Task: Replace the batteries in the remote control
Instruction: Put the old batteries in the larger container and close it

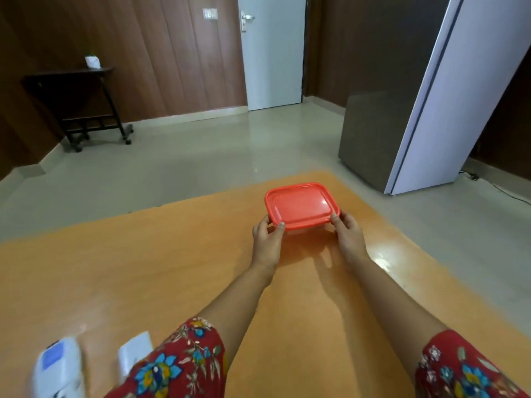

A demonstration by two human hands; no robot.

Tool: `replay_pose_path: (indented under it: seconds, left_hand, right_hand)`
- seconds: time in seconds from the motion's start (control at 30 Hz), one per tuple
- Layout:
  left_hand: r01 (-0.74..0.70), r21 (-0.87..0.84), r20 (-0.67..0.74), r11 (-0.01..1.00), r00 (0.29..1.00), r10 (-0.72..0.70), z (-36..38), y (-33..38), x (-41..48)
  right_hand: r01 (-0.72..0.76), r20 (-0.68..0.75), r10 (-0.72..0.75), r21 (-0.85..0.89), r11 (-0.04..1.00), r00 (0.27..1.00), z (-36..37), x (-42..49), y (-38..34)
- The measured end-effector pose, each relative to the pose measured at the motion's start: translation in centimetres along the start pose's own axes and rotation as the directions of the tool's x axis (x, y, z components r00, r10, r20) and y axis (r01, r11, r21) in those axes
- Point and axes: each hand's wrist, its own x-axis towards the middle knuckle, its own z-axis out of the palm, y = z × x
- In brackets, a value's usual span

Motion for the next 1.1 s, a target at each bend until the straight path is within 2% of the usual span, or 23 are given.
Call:
replay_pose_path:
  seconds: [0.13,0.27,0.43,0.73,0.97,1.03,1.1]
  left_hand:
    - [-0.045,0.002,0.036,0.999,0.998,0.045,2.3,-1.5,6.1]
    - [-0.142,0.109,0.091,0.984,0.987,0.132,3.8,-2.1,10.3]
    - [-0.198,0.228,0.055,0.953,0.98,0.191,4.4,-2.8,12.9]
    - [-0.182,0.284,0.096,0.941,0.982,0.161,4.2,-2.6,13.4]
    - [-0.158,0.265,0.128,0.951,0.984,0.127,3.9,-2.0,12.9]
    - [-0.114,0.265,0.114,0.957,0.99,0.086,3.2,-1.9,12.2]
    - [-0.1,0.28,0.059,0.955,0.994,0.087,2.1,-1.7,10.6]
  right_hand:
    - [0.045,-0.002,-0.045,-0.039,0.998,0.999,0.0,6.6,1.2]
    - [0.069,0.001,-0.069,-0.09,0.994,0.998,0.4,11.4,2.0]
    - [0.028,-0.005,-0.029,-0.188,0.982,1.0,1.4,14.2,2.9]
    - [-0.035,-0.072,0.014,-0.291,0.956,0.997,2.1,14.8,2.9]
    - [-0.105,-0.02,0.104,-0.321,0.941,0.994,1.6,13.7,1.4]
    - [-0.106,0.0,0.112,-0.33,0.938,0.994,1.3,12.2,0.6]
    - [-0.107,-0.053,0.095,-0.343,0.933,0.994,1.2,9.6,-0.2]
